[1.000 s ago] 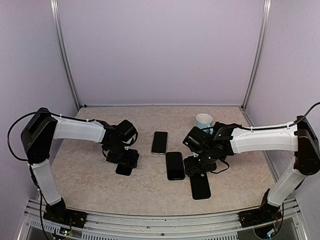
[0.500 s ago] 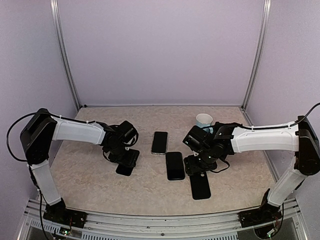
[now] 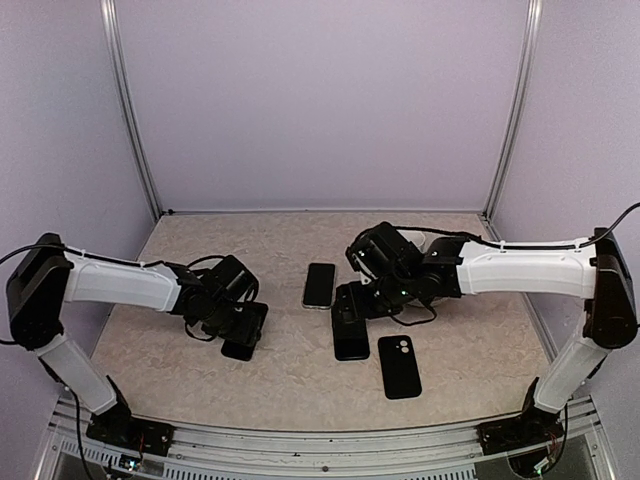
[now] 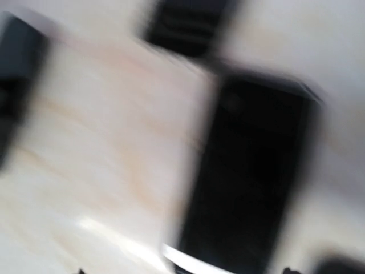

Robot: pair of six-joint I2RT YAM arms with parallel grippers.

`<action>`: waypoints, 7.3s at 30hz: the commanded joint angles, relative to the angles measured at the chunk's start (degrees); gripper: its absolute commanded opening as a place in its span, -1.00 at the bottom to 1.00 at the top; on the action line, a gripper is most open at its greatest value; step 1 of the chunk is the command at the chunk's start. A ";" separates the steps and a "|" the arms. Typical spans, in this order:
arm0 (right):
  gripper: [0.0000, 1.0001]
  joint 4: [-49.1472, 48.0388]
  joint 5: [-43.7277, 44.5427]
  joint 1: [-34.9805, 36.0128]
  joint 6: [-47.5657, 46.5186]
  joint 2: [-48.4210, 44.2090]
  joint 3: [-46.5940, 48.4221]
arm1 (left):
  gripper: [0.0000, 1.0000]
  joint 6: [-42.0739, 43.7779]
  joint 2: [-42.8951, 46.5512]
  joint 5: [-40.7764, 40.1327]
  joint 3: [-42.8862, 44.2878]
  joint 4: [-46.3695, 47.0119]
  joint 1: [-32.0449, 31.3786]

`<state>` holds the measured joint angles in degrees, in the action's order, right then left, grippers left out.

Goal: Put the phone into the phone case

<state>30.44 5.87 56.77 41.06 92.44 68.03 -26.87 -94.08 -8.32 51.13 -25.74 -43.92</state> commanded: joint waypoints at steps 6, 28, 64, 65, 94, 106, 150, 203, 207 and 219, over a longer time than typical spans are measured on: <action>0.48 -22.63 -13.26 0.78 -8.44 18.04 17.90 | -0.01 -3.00 15.48 -7.48 -12.78 21.00 -1.51; -0.04 -31.52 -35.27 -1.67 2.06 38.45 33.14 | 0.01 -1.54 21.68 -11.05 -14.58 25.25 -5.91; -1.00 -14.90 -31.68 -10.86 -34.41 -31.88 -12.65 | 0.70 12.44 24.01 15.16 4.73 28.17 -13.76; -1.00 -14.31 -32.72 -10.97 -35.18 -31.57 -12.28 | 0.70 12.96 23.41 15.06 5.43 27.41 -14.65; -1.00 -7.62 -64.00 -14.46 -54.56 -20.96 0.31 | -0.04 29.38 18.35 4.57 6.86 34.66 -27.97; -1.00 -6.32 -61.33 -14.85 -55.45 -19.33 3.13 | -0.11 32.87 11.08 36.92 14.10 26.65 -17.94; -0.78 -43.79 -56.01 -15.59 -22.81 -25.70 -20.73 | -1.00 23.95 9.94 37.29 8.10 42.27 -16.09; -1.00 -15.98 -37.75 -20.74 -5.88 -14.22 -32.05 | 0.18 26.70 -20.34 13.97 17.34 21.06 -25.52; -1.00 -18.26 -38.95 -20.77 -4.52 -13.48 -32.61 | 0.17 26.70 -22.11 14.35 17.88 21.51 -25.77; -1.00 -12.07 -41.31 -20.85 -4.64 -13.53 -30.18 | 0.13 26.43 -25.66 17.69 19.13 23.27 -26.58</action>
<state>14.96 -34.28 35.92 36.99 80.88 35.97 -0.75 -117.38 7.44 69.82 -2.39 -69.89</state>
